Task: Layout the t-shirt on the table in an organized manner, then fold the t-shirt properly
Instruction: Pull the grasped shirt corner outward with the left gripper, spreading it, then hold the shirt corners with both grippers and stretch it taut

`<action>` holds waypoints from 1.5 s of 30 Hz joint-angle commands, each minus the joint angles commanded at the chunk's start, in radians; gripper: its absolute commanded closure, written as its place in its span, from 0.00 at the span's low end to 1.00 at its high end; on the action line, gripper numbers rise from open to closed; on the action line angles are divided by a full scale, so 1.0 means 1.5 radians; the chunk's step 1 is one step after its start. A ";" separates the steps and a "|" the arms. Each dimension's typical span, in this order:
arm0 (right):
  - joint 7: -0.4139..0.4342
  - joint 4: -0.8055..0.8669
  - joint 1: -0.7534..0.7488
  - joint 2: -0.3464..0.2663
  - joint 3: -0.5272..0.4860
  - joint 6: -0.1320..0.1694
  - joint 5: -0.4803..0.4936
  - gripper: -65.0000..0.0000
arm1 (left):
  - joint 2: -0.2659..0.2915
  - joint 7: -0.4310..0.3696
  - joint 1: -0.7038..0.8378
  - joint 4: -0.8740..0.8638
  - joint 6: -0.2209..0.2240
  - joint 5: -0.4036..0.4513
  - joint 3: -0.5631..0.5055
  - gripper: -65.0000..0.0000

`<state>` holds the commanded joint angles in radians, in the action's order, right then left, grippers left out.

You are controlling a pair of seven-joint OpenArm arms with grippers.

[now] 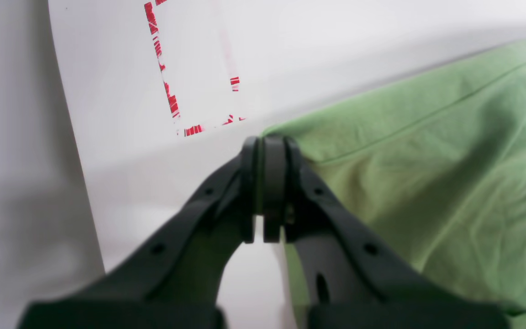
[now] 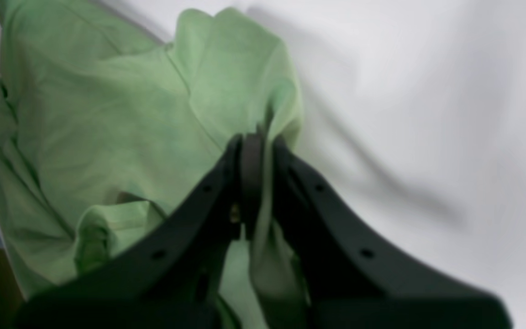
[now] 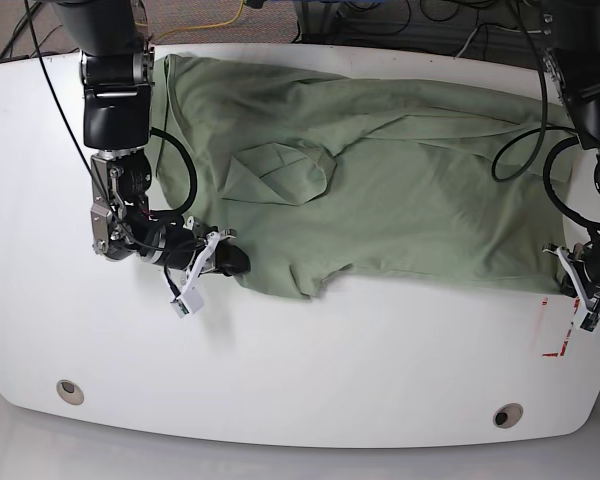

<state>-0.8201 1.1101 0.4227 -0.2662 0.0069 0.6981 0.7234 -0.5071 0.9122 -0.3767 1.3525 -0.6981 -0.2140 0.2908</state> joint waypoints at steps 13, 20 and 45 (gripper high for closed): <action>0.019 -0.014 0.015 -0.025 0.001 0.000 -0.001 0.16 | 0.000 0.000 0.010 0.000 0.000 0.000 -0.029 0.99; 0.107 -0.109 0.052 -0.025 0.000 -0.034 -0.062 0.16 | 0.001 0.000 0.012 0.000 0.000 0.000 -0.029 0.99; 0.154 -0.240 0.080 0.041 -0.002 0.000 -0.120 0.52 | 0.000 0.000 0.029 0.001 0.000 0.000 -0.027 0.99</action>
<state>-0.5884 0.7495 0.5424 -0.2048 0.0038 0.6981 0.5439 -0.5071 0.9122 -0.3337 1.3541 -0.6981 -0.2140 0.2509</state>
